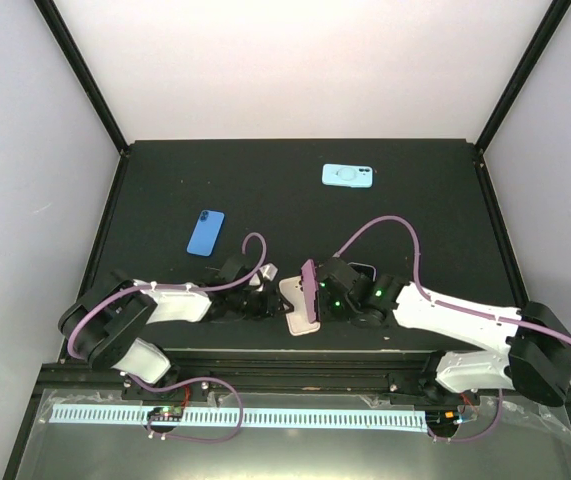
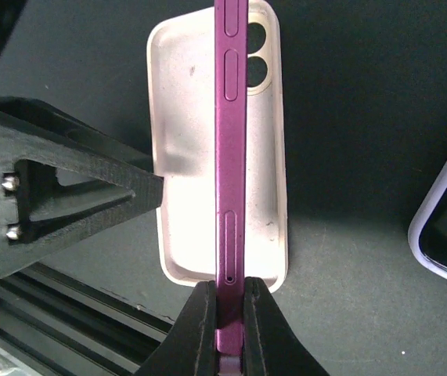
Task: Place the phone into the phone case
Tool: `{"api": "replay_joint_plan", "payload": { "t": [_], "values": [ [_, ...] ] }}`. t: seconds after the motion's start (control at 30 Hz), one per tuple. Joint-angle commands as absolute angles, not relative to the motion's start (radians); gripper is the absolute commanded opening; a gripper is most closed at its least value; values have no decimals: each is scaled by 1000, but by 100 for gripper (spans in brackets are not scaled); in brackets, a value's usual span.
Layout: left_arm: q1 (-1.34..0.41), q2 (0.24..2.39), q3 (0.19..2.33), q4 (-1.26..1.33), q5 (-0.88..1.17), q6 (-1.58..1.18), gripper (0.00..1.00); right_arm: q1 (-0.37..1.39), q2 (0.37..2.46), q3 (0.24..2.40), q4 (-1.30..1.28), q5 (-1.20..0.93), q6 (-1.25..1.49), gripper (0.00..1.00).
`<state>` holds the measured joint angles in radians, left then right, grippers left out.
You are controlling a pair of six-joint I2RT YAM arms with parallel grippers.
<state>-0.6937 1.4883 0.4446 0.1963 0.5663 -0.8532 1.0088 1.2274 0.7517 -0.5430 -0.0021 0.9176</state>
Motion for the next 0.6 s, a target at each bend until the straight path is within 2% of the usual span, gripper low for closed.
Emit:
{"api": "replay_joint_plan", "payload": {
  "t": [0.0, 0.43, 0.57],
  "values": [
    [-675, 1491, 442, 239, 552, -852, 40, 1024, 1276, 811, -548, 26, 862, 1],
    [-638, 1547, 449, 279, 540, -806, 37, 1048, 1402, 913, -700, 127, 839, 1],
    [-631, 1560, 449, 297, 547, -795, 36, 1059, 1427, 937, -736, 144, 837, 7]
  ]
}}
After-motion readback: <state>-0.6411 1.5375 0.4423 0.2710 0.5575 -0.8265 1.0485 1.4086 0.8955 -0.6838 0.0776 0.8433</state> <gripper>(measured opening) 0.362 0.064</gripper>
